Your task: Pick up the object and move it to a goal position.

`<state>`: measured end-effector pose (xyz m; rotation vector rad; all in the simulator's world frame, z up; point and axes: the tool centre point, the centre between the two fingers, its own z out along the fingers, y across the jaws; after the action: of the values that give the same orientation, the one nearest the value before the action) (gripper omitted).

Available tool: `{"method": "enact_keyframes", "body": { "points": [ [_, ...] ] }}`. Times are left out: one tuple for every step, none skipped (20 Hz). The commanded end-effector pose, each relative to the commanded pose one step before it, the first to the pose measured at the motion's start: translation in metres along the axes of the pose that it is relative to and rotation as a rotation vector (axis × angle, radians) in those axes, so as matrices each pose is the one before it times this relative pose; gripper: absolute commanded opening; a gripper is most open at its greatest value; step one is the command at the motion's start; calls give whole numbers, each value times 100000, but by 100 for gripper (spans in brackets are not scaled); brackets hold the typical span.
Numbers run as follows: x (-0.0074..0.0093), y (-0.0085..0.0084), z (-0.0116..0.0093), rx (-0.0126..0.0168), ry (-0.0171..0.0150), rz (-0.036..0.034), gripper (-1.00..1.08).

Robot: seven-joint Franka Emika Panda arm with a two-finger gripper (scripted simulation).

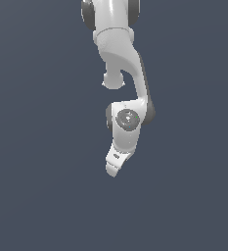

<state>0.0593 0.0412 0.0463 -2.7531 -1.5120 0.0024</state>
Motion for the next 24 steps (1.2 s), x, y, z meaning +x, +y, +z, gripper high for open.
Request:
{"method": "enact_keyframes", "body": {
  "points": [
    [-919,403,-1641,-142,51,71,-100],
    [-424,158,-771,-19,-36,-27,-100],
    [-481,185,-846,0,0,0,-100],
    [-518,201,-914,0,0,0,-100],
    [-551,214,-975,0,0,0,-100],
    [-580,227,-1030,0,0,0,-100],
    [-575,220,-1071,-1,-12,-47,-100],
    [-605,239,-1083,0,0,0,-100],
    [-603,240,-1083,0,0,0,-100],
    [-600,241,-1084,0,0,0,-100],
    [-589,236,-1084,21,37,-25,-100],
    [-594,242,-1082,0,0,0,-100],
    [-585,239,-1082,19,40,-21,-100],
    [-588,244,-1079,0,0,0,-100],
    [-582,243,-1078,18,42,-18,-100],
    [-579,246,-1071,0,0,0,-100],
    [-576,246,-1072,16,43,-15,-100],
    [-572,248,-1065,0,0,0,-100],
    [-572,250,-1066,15,45,-12,-100],
    [-564,252,-1055,0,0,0,-100],
    [-558,254,-1047,0,0,0,-100],
    [-551,256,-1036,0,0,0,-100],
    [-557,261,-1029,10,48,2,-100],
    [-520,251,-981,0,0,0,-100]
  ]
}}
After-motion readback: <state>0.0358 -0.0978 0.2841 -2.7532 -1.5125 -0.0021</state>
